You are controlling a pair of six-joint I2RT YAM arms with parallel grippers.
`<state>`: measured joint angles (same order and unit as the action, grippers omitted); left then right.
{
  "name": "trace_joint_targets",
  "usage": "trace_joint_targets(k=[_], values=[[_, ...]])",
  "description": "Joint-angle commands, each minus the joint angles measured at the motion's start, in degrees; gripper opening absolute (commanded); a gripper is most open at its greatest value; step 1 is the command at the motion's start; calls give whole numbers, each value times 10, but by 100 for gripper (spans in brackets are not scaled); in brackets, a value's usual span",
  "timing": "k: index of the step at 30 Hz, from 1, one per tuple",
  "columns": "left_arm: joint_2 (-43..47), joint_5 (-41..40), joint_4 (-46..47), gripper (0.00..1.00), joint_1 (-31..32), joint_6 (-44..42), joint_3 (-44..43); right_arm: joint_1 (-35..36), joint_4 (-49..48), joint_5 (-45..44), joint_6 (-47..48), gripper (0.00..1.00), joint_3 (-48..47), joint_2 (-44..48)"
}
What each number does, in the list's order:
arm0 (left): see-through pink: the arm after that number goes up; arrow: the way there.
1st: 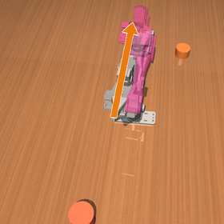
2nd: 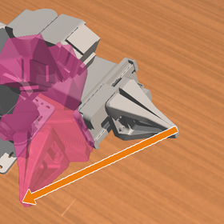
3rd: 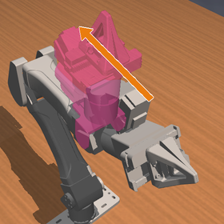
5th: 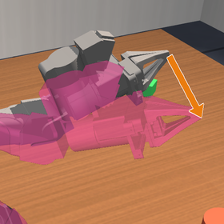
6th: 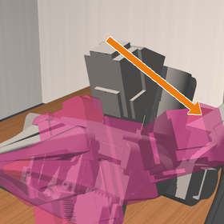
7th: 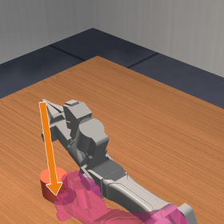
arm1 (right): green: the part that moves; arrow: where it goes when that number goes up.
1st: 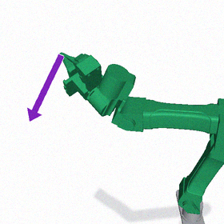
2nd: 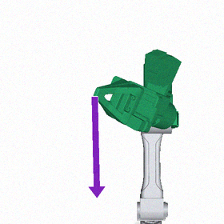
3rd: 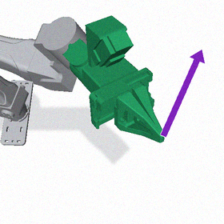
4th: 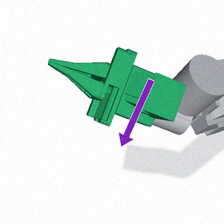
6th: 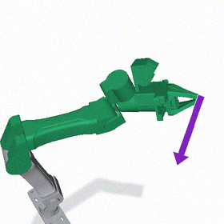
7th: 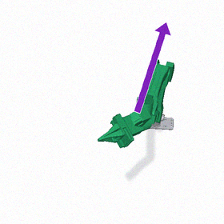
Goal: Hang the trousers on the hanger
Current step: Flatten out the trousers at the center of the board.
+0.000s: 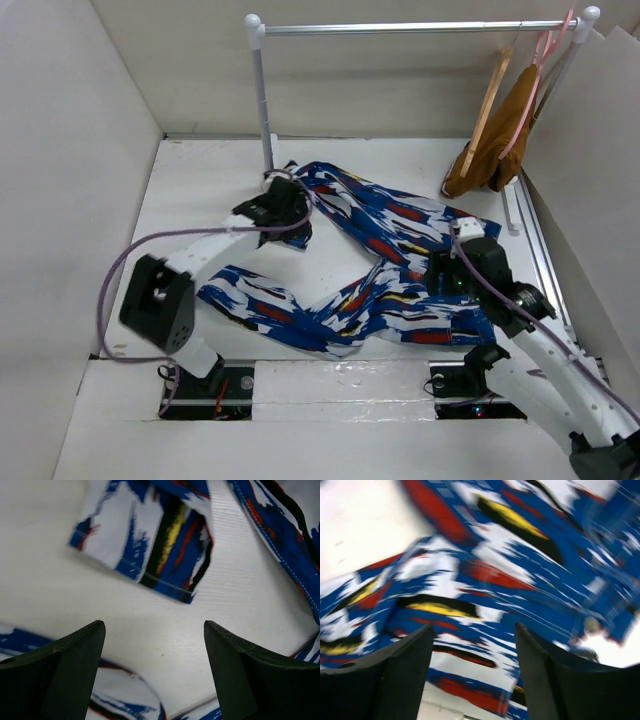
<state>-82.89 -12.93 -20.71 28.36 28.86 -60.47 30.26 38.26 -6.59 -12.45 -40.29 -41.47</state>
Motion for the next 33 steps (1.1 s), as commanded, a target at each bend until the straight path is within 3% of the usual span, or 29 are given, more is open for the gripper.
trace_joint_targets(k=[1, 5, 11, 16, 22, 25, 27, 28, 29, 30, 31, 32, 33], values=[[-107, -26, 15, 76, 55, -33, -96, -97, 66, -5, -33, 72, 27, 31], [-223, -46, 4, 74, 62, -41, -172, -201, 67, 10, -30, 79, 66, 47], [-285, -44, 17, 71, 62, -35, -194, -314, 4, 17, -34, 84, 105, -13], [-295, -54, 19, 70, 62, -34, -189, -425, -68, 33, -18, 91, 108, -119], [-264, -68, 37, 69, 62, -43, -153, -479, -151, 90, 6, 94, 85, -263], [-277, -71, 28, 67, 56, -42, -161, -494, -175, 133, 1, 82, 86, -301], [-279, -69, 30, 60, 43, -37, -156, -494, -178, 139, -2, 38, 89, -297], [-277, -69, 30, 57, 42, -35, -153, -499, -173, 133, -5, 10, 88, -286], [-266, -68, 32, 54, 36, -34, -144, -507, -166, 114, -4, 4, 87, -272], [-246, -69, 38, 44, 36, -36, -135, -523, -146, 86, 7, 0, 73, -226], [-238, -70, 33, 33, 36, -36, -133, -542, -131, 73, 18, 0, 49, -204], [-238, -70, 33, 33, 36, -35, -131, -543, -130, 73, 18, 0, 49, -204], [-226, -71, 31, 25, 36, -34, -128, -553, -104, 40, 26, 0, 34, -199]])
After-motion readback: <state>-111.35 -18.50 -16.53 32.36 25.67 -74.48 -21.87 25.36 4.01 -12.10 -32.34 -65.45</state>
